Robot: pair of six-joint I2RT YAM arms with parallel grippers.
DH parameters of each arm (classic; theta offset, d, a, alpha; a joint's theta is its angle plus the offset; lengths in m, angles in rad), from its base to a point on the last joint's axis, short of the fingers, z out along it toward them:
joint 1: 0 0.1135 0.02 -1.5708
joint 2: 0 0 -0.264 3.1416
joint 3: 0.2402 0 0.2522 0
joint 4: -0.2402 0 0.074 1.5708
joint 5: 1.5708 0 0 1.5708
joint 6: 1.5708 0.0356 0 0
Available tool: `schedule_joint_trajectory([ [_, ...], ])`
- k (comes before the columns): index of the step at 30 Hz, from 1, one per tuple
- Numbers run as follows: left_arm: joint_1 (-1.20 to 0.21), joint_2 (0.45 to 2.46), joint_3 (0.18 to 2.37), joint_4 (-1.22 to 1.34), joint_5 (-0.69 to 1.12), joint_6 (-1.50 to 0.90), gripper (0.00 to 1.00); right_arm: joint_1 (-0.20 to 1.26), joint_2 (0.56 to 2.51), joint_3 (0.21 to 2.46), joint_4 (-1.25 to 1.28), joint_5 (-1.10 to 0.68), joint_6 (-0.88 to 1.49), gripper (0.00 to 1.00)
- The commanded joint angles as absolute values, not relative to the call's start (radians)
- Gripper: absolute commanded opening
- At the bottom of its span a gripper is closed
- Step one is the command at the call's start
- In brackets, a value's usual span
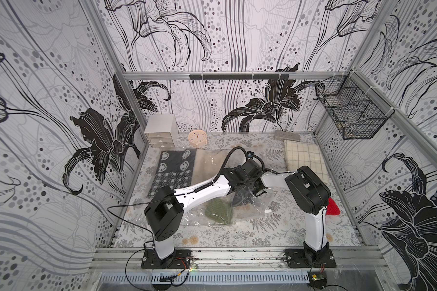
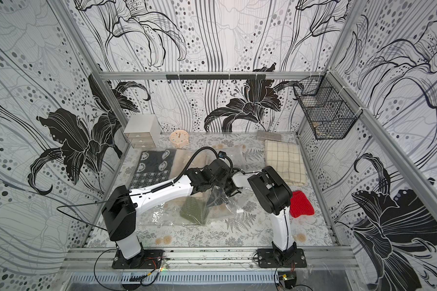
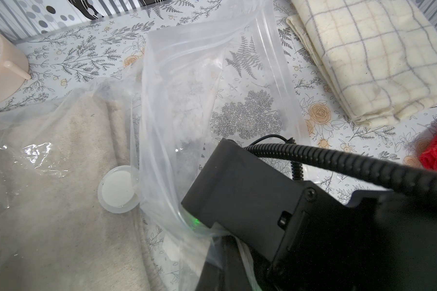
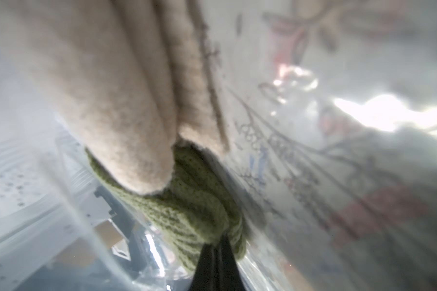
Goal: Take the scarf out of the vacuum bag
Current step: Take out the scarf from the vacuum bag.
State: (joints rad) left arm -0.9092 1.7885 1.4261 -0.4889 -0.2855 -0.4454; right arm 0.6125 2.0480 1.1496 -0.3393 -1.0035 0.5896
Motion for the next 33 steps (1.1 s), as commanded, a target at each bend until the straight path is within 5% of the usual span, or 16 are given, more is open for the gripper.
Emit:
schedule_joint_trajectory([
  [1,-0.948,1.812,1.439,-0.186,-0.149,-0.438,0.00,0.721,2.060,1.147,-0.255,-1.022,0.633,0.00],
  [33,-0.945,1.822,1.434,-0.217,-0.157,-0.438,0.00,0.502,1.807,0.929,-0.359,-0.737,0.558,0.00],
])
